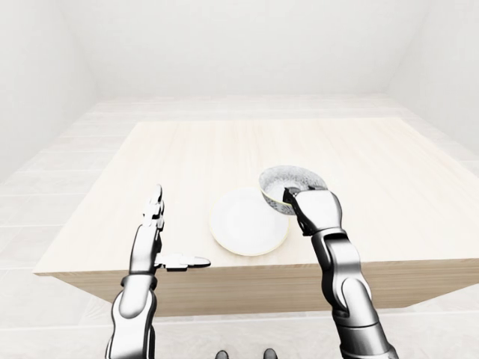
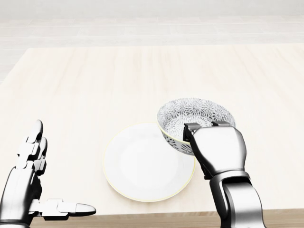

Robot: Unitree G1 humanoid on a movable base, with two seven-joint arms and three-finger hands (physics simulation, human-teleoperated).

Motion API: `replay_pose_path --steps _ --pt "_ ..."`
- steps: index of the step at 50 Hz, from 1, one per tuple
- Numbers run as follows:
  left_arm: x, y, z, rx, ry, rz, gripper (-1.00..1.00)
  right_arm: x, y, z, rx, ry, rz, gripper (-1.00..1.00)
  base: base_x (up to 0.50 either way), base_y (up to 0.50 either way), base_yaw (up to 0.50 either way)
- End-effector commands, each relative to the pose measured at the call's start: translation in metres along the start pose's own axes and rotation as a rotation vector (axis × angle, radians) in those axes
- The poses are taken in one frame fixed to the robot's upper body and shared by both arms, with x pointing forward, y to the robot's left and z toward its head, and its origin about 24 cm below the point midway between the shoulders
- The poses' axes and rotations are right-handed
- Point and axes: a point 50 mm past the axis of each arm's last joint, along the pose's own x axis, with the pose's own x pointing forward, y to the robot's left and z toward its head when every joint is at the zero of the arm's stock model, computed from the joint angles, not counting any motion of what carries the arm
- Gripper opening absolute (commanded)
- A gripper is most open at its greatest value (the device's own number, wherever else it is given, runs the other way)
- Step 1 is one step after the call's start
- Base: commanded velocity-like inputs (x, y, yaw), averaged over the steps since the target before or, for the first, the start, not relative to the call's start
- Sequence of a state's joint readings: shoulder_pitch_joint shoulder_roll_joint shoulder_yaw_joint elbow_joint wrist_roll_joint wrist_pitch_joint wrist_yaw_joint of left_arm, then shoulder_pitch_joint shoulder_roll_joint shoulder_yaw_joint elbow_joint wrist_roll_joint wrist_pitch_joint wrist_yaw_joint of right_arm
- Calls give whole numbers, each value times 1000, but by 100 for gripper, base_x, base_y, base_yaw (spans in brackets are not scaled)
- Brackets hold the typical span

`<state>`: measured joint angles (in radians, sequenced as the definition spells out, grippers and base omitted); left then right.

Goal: Put the bowl on the plate.

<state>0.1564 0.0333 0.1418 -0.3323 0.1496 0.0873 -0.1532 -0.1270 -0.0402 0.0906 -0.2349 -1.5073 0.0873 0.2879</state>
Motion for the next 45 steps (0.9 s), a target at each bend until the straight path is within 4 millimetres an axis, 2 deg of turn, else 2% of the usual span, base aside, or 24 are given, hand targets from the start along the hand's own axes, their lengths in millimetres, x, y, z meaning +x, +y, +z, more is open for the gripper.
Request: replay_pose_path --steps 1,13,40,44,45 --pt "-1 0 0 1 -1 1 100 -2 -13 18 34 -51 -58 -42 0 0 0" --pt "1 1 -3 2 12 3 100 -1 -5 31 54 -85 -59 -41 0 0 0" --pt "2 3 -4 -3 13 5 100 -22 6 54 79 -158 -56 -43 0 0 0" --pt "2 3 -3 -4 10 5 100 -21 7 56 79 -163 -52 -51 0 0 0" --pt "2 3 -8 -8 30 4 100 -21 8 57 80 -165 -52 -69 0 0 0"
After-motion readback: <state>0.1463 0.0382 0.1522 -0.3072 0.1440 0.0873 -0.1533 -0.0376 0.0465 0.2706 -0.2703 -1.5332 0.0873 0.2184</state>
